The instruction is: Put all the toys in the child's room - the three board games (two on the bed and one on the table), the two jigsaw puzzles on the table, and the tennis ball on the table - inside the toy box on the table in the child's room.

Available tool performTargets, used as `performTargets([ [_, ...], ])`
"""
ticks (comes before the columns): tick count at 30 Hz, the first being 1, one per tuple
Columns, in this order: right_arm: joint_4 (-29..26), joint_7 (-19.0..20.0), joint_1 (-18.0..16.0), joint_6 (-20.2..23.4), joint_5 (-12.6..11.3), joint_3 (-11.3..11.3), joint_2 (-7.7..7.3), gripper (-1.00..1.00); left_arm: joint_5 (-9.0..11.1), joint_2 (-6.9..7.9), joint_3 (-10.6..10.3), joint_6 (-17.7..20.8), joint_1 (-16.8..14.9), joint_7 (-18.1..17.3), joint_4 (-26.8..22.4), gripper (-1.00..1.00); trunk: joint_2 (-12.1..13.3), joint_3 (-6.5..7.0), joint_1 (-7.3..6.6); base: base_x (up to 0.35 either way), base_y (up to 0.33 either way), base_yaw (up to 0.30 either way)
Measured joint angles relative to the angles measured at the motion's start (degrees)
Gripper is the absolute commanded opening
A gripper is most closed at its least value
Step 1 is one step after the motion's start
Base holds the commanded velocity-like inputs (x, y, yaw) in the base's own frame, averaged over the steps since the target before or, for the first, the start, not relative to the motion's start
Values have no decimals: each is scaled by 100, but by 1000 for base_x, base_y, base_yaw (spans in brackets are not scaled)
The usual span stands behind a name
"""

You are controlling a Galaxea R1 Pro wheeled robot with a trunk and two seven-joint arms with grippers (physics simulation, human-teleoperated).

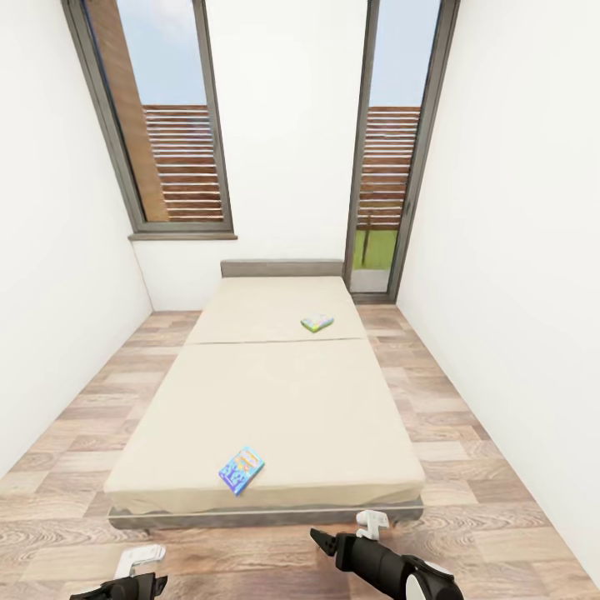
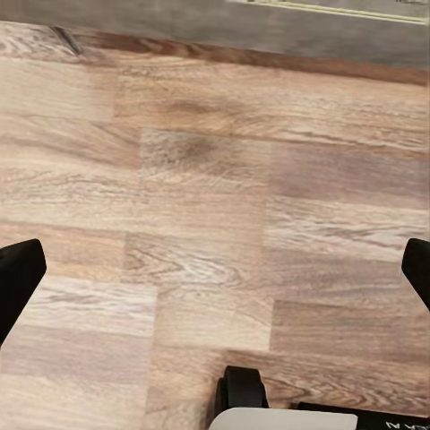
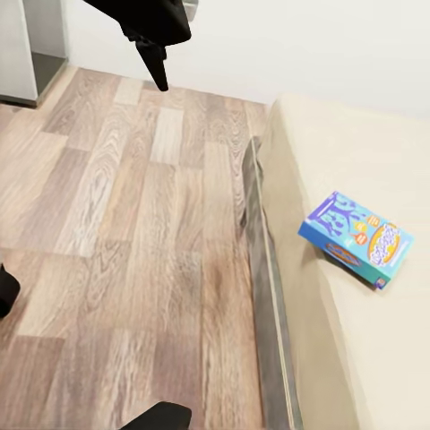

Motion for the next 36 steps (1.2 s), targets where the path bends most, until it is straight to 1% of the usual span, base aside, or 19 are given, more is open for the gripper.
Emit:
performTargets([
  [4,0,0,0,-2,0,0,0,100,0,0,0,-1,0,0,0,100,0,38,0,0,0,0],
  [13,0,-2,0,-212,-12,0,0,100,0,0,0,-2,0,0,0,100,0,123,0,0,0,0],
  [36,0,-2,0,-239,-12,0,0,100,0,0,0,-2,0,0,0,100,0,339,0,0,0,0],
])
